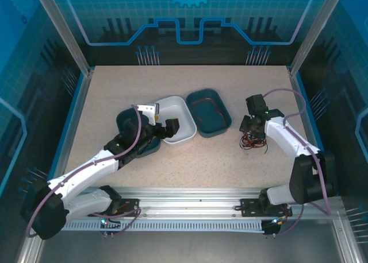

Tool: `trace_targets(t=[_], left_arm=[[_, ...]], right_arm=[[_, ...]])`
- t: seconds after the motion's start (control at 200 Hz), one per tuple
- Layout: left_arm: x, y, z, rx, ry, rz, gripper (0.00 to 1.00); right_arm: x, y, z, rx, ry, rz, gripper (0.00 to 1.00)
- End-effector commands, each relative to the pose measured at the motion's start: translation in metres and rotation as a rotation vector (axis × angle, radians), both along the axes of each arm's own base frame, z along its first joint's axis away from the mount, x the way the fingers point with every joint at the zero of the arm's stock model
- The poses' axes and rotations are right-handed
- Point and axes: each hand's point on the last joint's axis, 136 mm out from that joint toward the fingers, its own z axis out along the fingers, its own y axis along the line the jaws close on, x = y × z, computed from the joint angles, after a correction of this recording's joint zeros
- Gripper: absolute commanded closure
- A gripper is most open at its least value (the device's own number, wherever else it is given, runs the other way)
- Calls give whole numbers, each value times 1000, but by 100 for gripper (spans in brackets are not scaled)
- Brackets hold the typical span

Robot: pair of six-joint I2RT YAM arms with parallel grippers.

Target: Untangle the cables

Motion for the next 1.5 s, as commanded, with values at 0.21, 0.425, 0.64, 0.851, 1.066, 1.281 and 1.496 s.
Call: trace_targets(t=[0.21, 0.425, 0.64, 0.851, 1.066, 1.281, 1.496], left_arm=[[-1, 6, -2, -12, 10, 22, 1], [-1, 2, -3, -11, 11, 4, 1], [-1, -12, -4, -21, 24, -62, 1], [1, -23, -7, -31, 39, -106, 1], [1, -28, -7, -48, 41, -124, 1], [1, -29, -6, -51, 36, -131, 1], [-1, -29, -6, -47, 33, -138, 1]], right_arm=[[14, -6, 9, 3, -53, -14, 95], [-6, -28, 46, -74, -139, -79, 100], [-24, -29, 98, -64, -281, -42, 100], [-43, -30, 140, -72, -318, -7, 100], [-54, -27, 183, -88, -364, 44, 100], [-54, -12, 223, -50, -448, 132, 100], [-57, -9, 277, -70, -559, 187, 100]])
